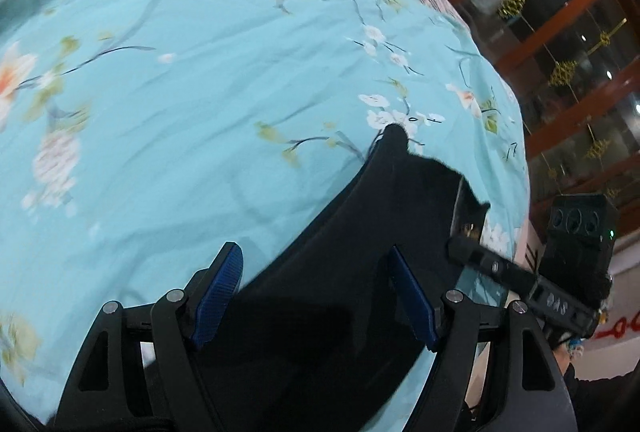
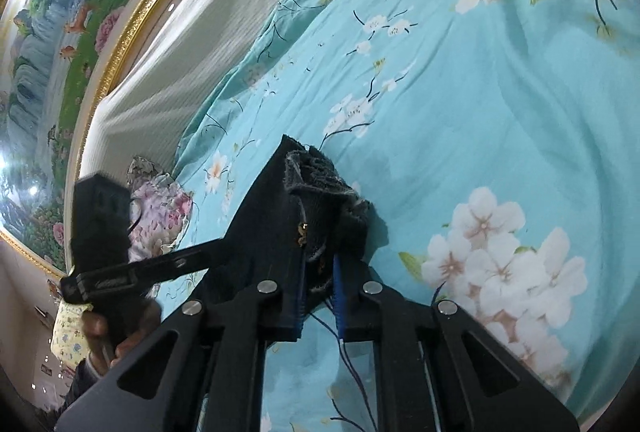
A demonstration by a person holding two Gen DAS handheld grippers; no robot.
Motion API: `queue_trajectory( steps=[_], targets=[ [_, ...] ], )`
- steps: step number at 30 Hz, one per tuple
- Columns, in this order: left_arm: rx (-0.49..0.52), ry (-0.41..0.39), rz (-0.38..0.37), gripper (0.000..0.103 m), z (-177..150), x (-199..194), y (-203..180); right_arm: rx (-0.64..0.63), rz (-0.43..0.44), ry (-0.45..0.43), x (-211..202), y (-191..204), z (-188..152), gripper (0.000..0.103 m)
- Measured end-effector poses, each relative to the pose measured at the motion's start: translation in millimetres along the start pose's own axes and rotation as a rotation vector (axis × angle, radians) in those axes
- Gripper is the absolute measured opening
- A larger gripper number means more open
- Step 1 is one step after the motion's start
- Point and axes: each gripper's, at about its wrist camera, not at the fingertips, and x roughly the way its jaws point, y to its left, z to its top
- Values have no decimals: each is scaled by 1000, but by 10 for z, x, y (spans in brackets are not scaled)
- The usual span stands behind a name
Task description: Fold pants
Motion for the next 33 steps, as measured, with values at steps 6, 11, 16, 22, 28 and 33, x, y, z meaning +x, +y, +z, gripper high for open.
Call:
queue_trajectory(
  steps=[6,11,16,22,28,33],
  targets=[
    [40,43,-60,67,270,241,-77,-25,-1,10,-12,5,-23,12],
    [59,84,-147,17,354,339,-167,-21,8,15,-10,-24,-37,12],
    [69,26,-159,11,300,203,-227,-27,10,17,-18,19,-27,12],
    [67,-77,-193,11,181,-271,-234,-74,70,-8,-99,244,7,12],
    [47,-182,-202,11,-104,-797,-131,-138,177,-10,-152,603,-33,12],
    [11,-242,-205,11,-378,-1123,33,-199,243,19,-124,939,-145,12]
  ],
)
